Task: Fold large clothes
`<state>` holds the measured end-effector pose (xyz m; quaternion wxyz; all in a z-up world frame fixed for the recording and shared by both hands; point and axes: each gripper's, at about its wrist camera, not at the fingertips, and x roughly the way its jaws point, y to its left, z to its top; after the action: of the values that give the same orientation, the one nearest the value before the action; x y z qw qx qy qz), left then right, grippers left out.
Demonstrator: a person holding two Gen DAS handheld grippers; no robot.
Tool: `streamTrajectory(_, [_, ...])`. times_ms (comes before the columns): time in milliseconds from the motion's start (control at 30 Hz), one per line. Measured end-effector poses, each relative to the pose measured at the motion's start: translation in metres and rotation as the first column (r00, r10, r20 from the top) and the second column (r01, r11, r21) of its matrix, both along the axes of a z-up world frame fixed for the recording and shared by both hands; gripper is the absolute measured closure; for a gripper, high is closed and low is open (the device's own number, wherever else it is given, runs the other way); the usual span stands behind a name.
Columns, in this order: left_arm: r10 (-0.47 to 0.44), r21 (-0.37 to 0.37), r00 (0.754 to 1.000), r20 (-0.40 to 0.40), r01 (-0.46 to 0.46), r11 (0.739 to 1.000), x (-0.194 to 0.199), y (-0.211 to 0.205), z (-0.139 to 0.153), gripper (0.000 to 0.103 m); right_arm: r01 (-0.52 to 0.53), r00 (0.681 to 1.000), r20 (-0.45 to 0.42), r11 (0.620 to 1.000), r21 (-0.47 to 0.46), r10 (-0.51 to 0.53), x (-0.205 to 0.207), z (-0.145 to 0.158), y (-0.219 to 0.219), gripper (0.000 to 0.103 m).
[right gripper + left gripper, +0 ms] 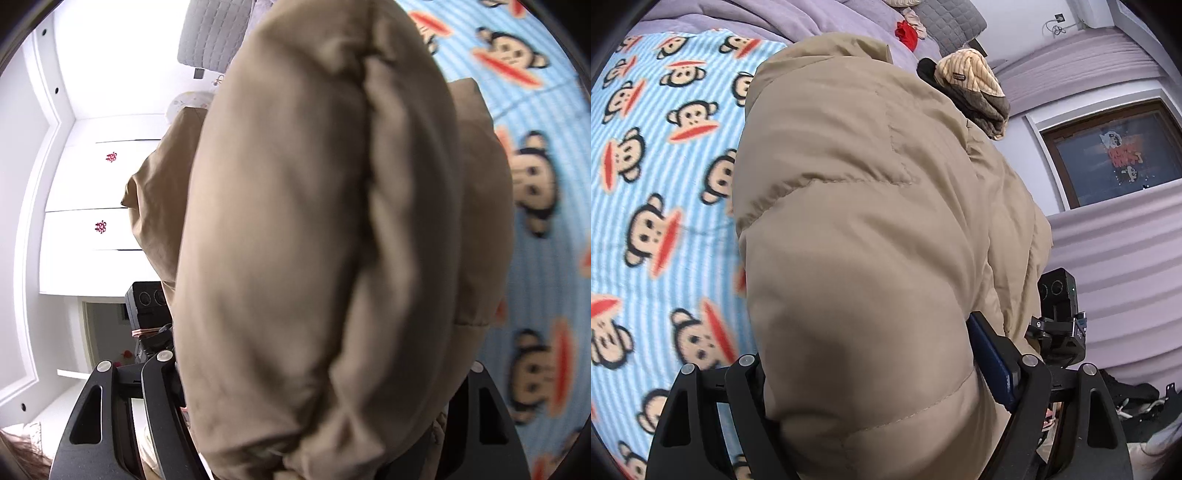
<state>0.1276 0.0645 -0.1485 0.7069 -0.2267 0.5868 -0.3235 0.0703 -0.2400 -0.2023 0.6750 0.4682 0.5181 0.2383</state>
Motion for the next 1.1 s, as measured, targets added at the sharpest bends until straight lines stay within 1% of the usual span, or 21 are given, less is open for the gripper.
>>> streamTrajectory(133, [0.035, 0.084, 0.999, 0.017, -0.036, 0.996, 0.028, 0.070, -0.001, 0.018, -0.024, 1.000, 0.004, 0.999, -0.024, 0.024, 0.037, -0.013, 0.075, 0.027])
streamTrajectory(200, [0.072, 0.131, 0.997, 0.000, -0.071, 0.989, 0.037, 0.090, -0.019, 0.018, -0.028, 0.999, -0.030, 0.997, -0.069, 0.026, 0.058, -0.027, 0.109, 0.025])
streamTrajectory(267, [0.112, 0.180, 0.992, -0.052, -0.101, 0.978, 0.046, 0.109, -0.045, 0.018, -0.041, 0.995, -0.091, 0.984, -0.170, 0.026, 0.073, -0.037, 0.135, 0.025])
streamTrajectory(333, [0.143, 0.171, 0.983, -0.116, -0.122, 0.978, 0.045, 0.122, -0.069, 0.018, -0.082, 0.987, -0.154, 0.959, -0.271, 0.041, 0.079, -0.040, 0.153, 0.025])
streamTrajectory(367, [0.150, 0.157, 0.981, -0.123, -0.130, 0.979, 0.039, 0.125, -0.080, 0.018, -0.108, 0.985, -0.159, 0.942, -0.318, 0.060, 0.076, -0.035, 0.160, 0.025])
streamTrajectory(433, [0.143, 0.147, 0.985, -0.097, -0.128, 0.981, 0.028, 0.133, -0.084, 0.017, -0.129, 0.987, -0.143, 0.907, -0.400, 0.077, 0.065, -0.019, 0.166, 0.025])
streamTrajectory(500, [0.144, 0.143, 0.985, -0.092, -0.130, 0.981, 0.022, 0.138, -0.087, 0.017, -0.060, 0.996, -0.081, 0.857, -0.512, 0.021, 0.047, 0.011, 0.153, 0.025])
streamTrajectory(533, [0.145, 0.144, 0.985, -0.090, -0.132, 0.981, 0.026, 0.140, -0.089, 0.017, -0.011, 1.000, -0.030, 0.858, -0.513, -0.005, 0.041, 0.026, 0.148, 0.025])
streamTrajectory(600, [0.141, 0.154, 0.987, -0.083, -0.127, 0.980, 0.024, 0.141, -0.091, 0.017, 0.078, 0.996, 0.074, 0.911, -0.404, -0.053, 0.030, 0.052, 0.141, 0.027])
streamTrajectory(633, [0.140, 0.163, 0.987, -0.080, -0.125, 0.979, 0.030, 0.135, -0.088, 0.017, 0.092, 0.994, 0.094, 0.935, -0.343, -0.064, 0.032, 0.058, 0.129, 0.027])
streamTrajectory(667, [0.139, 0.171, 0.987, -0.081, -0.124, 0.977, 0.039, 0.130, -0.086, 0.017, 0.081, 0.994, 0.095, 0.954, -0.289, -0.055, 0.037, 0.060, 0.130, 0.027])
streamTrajectory(700, [0.138, 0.181, 0.987, -0.083, -0.121, 0.976, 0.039, 0.130, -0.084, 0.017, 0.053, 0.996, 0.080, 0.968, -0.247, -0.034, 0.046, 0.054, 0.138, 0.027])
streamTrajectory(733, [0.138, 0.199, 0.987, -0.077, -0.120, 0.973, 0.044, 0.118, -0.077, 0.017, 0.024, 0.998, 0.054, 0.973, -0.231, -0.012, 0.062, 0.047, 0.132, 0.027])
streamTrajectory(767, [0.137, 0.220, 0.989, -0.057, -0.122, 0.968, 0.047, 0.114, -0.067, 0.017, -0.003, 1.000, 0.026, 0.973, -0.233, 0.009, 0.070, 0.037, 0.143, 0.027])
streamTrajectory(833, [0.140, 0.246, 0.990, 0.017, -0.140, 0.959, 0.046, 0.122, -0.047, 0.017, -0.039, 0.999, -0.046, 0.966, -0.254, 0.028, 0.080, 0.017, 0.155, 0.027])
streamTrajectory(900, [0.151, 0.259, 0.985, 0.082, -0.168, 0.951, 0.053, 0.130, -0.028, 0.017, -0.046, 0.993, -0.112, 0.971, -0.235, 0.020, 0.091, -0.010, 0.158, 0.028])
streamTrajectory(933, [0.161, 0.272, 0.980, 0.116, -0.187, 0.944, 0.059, 0.135, -0.021, 0.017, -0.038, 0.992, -0.128, 0.973, -0.227, 0.008, 0.091, -0.017, 0.155, 0.033])
streamTrajectory(967, [0.168, 0.293, 0.974, 0.152, -0.207, 0.933, 0.065, 0.138, -0.015, 0.017, -0.026, 0.990, -0.138, 0.974, -0.227, -0.005, 0.093, -0.024, 0.157, 0.070])
streamTrajectory(1000, [0.174, 0.318, 0.968, 0.181, -0.225, 0.921, 0.074, 0.138, -0.010, 0.017, -0.018, 0.990, -0.143, 0.970, -0.242, -0.018, 0.100, -0.027, 0.158, 0.102])
streamTrajectory(1067, [0.174, 0.341, 0.964, 0.201, -0.235, 0.910, 0.091, 0.134, -0.009, 0.017, -0.018, 0.991, -0.130, 0.947, -0.322, -0.026, 0.104, -0.024, 0.159, 0.103])
streamTrajectory(1100, [0.160, 0.358, 0.964, 0.210, -0.229, 0.905, 0.101, 0.125, -0.011, 0.017, -0.031, 0.992, -0.122, 0.922, -0.386, -0.017, 0.105, -0.020, 0.160, 0.103])
